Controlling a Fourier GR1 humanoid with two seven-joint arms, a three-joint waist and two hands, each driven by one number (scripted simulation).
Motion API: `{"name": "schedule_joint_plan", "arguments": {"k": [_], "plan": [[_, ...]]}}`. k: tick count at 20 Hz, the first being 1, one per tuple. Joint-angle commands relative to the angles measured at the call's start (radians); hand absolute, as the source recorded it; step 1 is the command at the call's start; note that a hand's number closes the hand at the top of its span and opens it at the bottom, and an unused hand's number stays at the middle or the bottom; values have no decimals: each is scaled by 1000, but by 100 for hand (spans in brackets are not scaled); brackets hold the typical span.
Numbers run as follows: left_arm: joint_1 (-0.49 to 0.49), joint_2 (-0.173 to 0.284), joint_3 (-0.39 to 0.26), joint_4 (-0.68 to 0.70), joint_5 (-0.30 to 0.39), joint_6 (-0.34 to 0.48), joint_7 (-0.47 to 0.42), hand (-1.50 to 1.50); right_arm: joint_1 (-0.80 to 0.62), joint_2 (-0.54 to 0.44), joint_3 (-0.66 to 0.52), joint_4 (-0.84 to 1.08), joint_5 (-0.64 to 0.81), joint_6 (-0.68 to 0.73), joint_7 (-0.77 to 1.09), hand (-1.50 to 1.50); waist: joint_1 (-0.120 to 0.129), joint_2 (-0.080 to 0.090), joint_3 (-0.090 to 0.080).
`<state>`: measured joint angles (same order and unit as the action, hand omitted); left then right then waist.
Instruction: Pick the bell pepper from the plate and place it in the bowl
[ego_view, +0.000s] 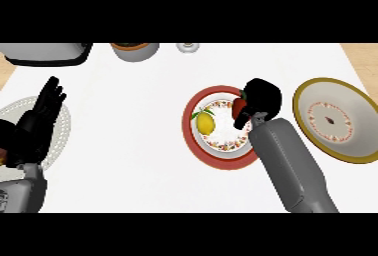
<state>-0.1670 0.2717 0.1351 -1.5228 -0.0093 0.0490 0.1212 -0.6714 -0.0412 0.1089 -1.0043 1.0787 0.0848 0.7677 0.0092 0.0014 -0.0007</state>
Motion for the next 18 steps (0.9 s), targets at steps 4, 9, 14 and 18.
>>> {"name": "schedule_joint_plan", "arguments": {"k": [4,9,14,18], "plan": [[-6,10,14,-38,-6,18,46,0,-133,-48,43,-175,190,-53,226,150,-17,-15,0],[13,-13,4,4,-23,25,4,0,-92,-59,43,-420,243,-54,305,150,-32,-12,0],[16,12,26,-28,4,-11,23,0,-24,-117,-24,-569,245,-4,306,150,-19,-7,1],[-1,-35,-1,7,-39,30,-4,0,-24,-192,-143,-562,174,-17,208,150,-15,-2,1]]}}
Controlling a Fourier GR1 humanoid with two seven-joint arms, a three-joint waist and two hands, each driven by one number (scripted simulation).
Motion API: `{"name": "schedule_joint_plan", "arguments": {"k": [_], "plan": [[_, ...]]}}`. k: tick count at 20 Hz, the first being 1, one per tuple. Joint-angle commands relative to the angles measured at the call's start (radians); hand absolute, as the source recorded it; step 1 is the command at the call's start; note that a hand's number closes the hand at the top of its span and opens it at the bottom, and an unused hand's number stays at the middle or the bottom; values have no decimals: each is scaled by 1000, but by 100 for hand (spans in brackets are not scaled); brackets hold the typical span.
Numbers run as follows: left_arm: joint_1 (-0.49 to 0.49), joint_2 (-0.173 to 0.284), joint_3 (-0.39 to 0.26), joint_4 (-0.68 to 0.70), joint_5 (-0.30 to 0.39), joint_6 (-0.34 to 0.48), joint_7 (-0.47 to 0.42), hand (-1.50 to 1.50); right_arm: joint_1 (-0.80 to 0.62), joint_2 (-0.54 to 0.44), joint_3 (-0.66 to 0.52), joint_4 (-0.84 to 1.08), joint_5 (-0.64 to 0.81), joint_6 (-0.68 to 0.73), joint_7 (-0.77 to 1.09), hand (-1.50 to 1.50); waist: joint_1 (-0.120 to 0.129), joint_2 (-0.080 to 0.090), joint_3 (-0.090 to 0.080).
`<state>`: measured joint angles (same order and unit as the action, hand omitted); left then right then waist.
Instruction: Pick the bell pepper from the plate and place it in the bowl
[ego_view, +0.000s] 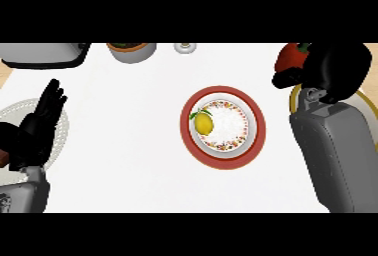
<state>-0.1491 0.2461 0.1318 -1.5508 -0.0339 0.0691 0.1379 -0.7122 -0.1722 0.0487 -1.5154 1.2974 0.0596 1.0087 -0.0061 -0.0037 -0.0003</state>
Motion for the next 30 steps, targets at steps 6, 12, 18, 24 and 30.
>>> {"name": "schedule_joint_plan", "arguments": {"k": [6,12,18,24,30], "plan": [[37,8,12,-31,15,-46,-8,0,140,-89,-182,26,-141,-148,-176,150,9,4,1],[-15,28,35,3,19,-55,5,0,107,-179,-316,322,-265,-309,-418,150,17,8,1],[18,-40,-19,-56,-18,-16,19,0,64,-271,-394,556,-330,-408,-597,150,20,7,1],[-3,-7,13,-12,-4,-36,7,0,58,-310,-464,768,-372,-255,-505,150,25,11,2],[-13,3,40,23,11,-57,-33,0,58,-377,-521,912,-502,-227,-812,-150,20,11,2]]}}
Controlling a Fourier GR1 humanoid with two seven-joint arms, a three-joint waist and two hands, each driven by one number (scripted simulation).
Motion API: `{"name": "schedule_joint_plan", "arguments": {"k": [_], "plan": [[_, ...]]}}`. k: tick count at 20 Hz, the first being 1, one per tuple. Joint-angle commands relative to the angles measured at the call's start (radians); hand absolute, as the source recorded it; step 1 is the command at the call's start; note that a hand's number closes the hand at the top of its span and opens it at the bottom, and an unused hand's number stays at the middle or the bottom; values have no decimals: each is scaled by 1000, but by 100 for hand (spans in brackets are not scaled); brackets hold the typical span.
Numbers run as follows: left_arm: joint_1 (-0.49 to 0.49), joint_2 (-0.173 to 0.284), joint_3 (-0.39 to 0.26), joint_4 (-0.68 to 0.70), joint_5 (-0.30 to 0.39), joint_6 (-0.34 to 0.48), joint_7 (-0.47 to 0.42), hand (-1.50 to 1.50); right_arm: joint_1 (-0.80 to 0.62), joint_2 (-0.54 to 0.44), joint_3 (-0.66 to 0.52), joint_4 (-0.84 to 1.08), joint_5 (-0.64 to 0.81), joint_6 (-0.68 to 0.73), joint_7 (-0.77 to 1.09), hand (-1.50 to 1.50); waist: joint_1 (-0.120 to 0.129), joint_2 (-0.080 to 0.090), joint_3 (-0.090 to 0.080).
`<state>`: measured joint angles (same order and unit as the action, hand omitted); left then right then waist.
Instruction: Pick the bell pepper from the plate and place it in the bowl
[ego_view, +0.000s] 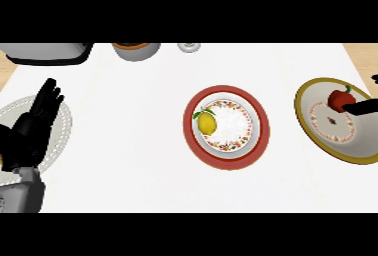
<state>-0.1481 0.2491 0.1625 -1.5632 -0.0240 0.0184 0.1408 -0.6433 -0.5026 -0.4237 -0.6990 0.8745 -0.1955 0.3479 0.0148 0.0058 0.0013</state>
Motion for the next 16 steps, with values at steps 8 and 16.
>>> {"name": "schedule_joint_plan", "arguments": {"k": [8,16], "plan": [[23,14,32,-12,9,2,-1,0,24,59,-324,-119,-428,-123,-373,-150,-35,-17,2],[-1,-21,-6,25,-37,30,-9,0,276,7,-479,-290,-688,142,-415,-150,-42,-12,-2]]}}
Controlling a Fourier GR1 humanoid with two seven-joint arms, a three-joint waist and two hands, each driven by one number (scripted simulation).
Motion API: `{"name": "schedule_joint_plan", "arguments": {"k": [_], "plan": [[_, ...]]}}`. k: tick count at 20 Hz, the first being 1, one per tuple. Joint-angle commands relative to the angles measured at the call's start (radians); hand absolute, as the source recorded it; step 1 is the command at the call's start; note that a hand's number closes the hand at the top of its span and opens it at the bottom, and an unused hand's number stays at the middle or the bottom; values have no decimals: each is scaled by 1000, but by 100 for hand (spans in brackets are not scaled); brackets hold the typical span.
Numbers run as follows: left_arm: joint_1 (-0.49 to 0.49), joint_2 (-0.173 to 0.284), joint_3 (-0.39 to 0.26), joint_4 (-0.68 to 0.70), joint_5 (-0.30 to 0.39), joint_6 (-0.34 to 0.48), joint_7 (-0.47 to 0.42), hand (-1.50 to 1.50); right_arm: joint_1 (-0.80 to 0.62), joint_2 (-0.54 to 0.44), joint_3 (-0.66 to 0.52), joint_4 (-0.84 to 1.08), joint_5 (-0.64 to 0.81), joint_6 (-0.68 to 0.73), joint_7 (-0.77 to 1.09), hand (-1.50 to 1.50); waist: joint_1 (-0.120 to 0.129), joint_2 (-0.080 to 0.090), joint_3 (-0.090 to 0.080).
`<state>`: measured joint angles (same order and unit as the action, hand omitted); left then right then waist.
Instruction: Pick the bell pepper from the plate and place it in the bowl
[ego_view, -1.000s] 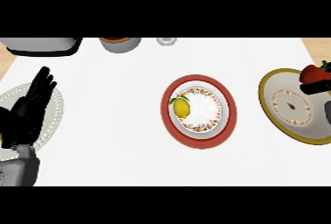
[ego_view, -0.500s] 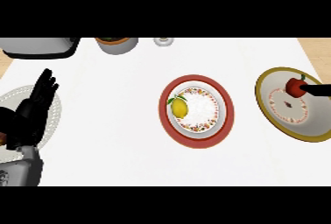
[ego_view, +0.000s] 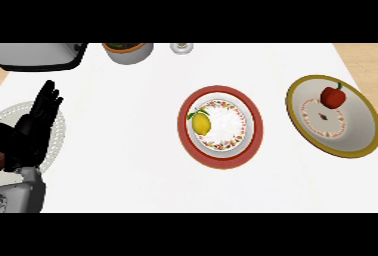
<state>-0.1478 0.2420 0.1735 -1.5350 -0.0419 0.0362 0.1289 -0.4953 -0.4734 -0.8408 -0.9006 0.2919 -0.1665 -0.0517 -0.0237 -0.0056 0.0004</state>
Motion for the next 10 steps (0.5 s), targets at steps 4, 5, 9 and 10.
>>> {"name": "schedule_joint_plan", "arguments": {"k": [4,5,9,10], "plan": [[44,-19,-12,-57,-11,11,20,0,300,26,-100,-225,-191,214,3,-150,0,-2,-2],[-35,-6,-2,-12,-17,20,30,0,330,12,-130,-194,-229,257,-54,-150,-3,1,-1],[9,5,12,-20,8,-16,7,0,418,-13,-217,-265,-386,411,8,-150,3,1,-1],[50,22,19,-85,37,-50,25,0,463,-40,-236,-211,-414,491,-36,-150,8,0,0]]}}
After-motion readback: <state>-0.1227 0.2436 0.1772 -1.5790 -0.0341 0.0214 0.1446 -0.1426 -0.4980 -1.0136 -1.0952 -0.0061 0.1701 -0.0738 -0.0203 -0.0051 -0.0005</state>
